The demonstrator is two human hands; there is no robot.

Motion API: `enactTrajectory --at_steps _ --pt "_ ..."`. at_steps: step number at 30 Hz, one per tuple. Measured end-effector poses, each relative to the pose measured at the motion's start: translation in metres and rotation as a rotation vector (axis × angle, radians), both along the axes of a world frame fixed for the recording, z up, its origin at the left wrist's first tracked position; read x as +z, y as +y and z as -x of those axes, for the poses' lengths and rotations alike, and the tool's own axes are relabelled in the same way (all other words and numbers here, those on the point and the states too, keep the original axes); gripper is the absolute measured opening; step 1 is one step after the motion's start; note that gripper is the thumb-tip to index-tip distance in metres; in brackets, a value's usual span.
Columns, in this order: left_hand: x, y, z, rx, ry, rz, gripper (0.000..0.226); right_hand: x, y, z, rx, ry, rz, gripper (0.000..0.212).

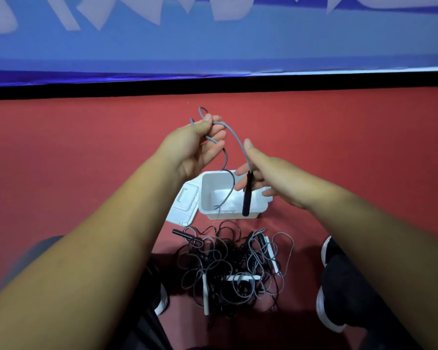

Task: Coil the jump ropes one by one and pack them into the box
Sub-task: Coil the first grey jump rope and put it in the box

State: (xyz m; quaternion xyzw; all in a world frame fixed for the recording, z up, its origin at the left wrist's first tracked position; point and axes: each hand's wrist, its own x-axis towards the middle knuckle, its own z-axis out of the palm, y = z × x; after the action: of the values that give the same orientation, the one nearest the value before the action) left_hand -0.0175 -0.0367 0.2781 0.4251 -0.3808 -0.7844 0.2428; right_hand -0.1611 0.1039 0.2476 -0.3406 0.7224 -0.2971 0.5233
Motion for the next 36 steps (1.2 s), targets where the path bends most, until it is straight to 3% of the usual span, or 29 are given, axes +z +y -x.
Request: enactTrajectory --at_steps 4,8,14,17,19,25,29,36 --pt "0.002 -0.012 -0.007 0.103 0.032 -0.102 0.018 -0.012 -0.003 -0.007 0.055 0.034 0.045 0.047" --pt "0.002 -0.021 -0.015 0.19 0.101 -0.227 0.019 -0.022 -0.005 -0.003 -0.051 0.034 0.044 0.011" --pt "-0.003 -0.029 -0.019 0.261 0.395 -0.497 0.01 -0.025 -0.007 -0.008 0.04 -0.005 0.078 0.046" --pt "-0.003 -0.03 -0.017 0.304 0.52 -0.603 0.03 -0.03 -0.006 -0.021 0.093 -0.025 0.137 0.045" --pt "-0.001 -0.029 -0.016 0.321 0.539 -0.624 0.027 -0.032 -0.006 -0.028 0.115 -0.002 0.164 0.038" --pt "0.001 -0.021 -0.014 0.421 0.484 -0.549 0.036 -0.036 -0.008 -0.04 0.106 -0.06 0.171 0.021" --pt "-0.001 -0.022 -0.011 0.44 0.444 -0.439 0.013 -0.036 -0.008 -0.047 0.126 -0.18 0.165 0.011" --pt "-0.006 -0.032 -0.019 0.278 0.116 -0.197 0.026 -0.023 -0.013 -0.036 -0.012 -0.317 0.117 0.008"
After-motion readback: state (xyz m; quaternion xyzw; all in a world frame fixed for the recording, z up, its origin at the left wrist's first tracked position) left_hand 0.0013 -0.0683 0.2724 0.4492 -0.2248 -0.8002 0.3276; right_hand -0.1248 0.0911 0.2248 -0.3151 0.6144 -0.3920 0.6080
